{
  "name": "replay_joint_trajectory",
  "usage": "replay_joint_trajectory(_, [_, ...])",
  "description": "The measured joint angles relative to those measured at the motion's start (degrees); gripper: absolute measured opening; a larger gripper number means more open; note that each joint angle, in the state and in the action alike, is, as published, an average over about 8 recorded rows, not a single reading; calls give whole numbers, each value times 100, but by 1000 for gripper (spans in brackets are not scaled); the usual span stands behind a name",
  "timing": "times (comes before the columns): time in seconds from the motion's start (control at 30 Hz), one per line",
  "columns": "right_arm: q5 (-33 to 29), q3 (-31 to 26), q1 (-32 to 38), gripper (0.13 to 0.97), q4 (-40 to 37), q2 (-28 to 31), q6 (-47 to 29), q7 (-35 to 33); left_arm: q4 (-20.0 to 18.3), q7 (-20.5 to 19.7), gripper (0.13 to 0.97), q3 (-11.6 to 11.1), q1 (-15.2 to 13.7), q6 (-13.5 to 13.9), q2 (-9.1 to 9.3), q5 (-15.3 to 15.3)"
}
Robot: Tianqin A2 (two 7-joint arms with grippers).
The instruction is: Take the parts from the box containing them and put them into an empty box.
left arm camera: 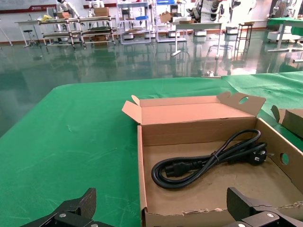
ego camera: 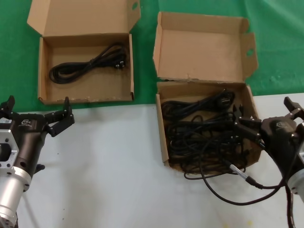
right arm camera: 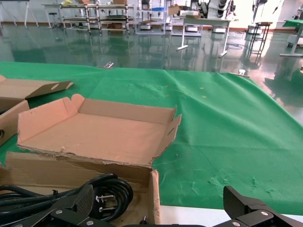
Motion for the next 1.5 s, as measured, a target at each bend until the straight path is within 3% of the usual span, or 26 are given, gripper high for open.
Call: replay_joint_trajectory(1.5, [0, 0, 0, 966, 0, 0, 0, 0, 0, 0, 966, 0, 0, 0, 0, 0])
